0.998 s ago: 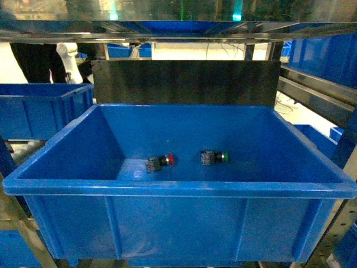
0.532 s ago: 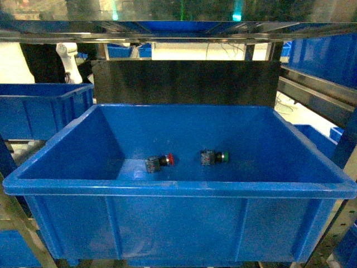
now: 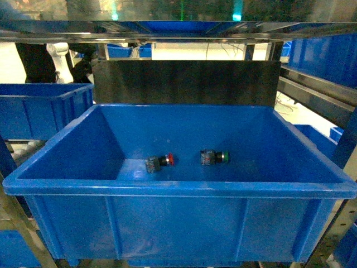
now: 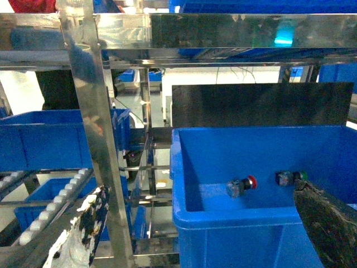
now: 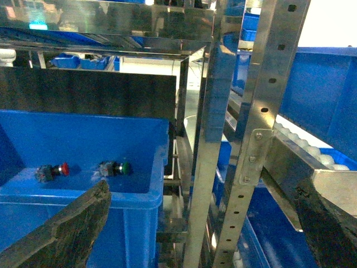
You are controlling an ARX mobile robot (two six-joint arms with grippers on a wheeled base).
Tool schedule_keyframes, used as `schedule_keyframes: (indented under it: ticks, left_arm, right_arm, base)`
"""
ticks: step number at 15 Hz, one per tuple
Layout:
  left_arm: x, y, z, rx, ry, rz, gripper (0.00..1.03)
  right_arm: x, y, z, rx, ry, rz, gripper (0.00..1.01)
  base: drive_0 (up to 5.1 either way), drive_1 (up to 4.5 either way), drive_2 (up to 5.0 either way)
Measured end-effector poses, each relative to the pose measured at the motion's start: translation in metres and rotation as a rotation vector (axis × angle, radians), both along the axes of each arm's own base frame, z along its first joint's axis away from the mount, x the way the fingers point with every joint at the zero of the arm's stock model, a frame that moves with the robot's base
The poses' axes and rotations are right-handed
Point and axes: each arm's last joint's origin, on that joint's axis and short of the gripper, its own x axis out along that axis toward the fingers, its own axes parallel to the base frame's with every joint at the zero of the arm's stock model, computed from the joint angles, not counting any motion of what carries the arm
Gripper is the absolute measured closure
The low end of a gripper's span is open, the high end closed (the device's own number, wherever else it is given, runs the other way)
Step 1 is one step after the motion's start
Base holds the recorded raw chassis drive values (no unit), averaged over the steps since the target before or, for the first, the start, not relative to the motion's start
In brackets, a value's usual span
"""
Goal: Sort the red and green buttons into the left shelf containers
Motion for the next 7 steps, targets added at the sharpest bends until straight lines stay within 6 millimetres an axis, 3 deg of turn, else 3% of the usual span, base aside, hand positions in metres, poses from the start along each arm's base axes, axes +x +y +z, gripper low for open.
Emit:
schedule_keyframes:
  ticks: [7]
  left_arm:
    - [0.0, 0.0003, 0.0, 0.0, 0.0, 0.003, 0.05]
  right_arm:
    - [0.0, 0.0, 0.0, 0.0, 0.0, 0.0, 0.03]
  base:
    - [0.0, 0.0, 0.0]
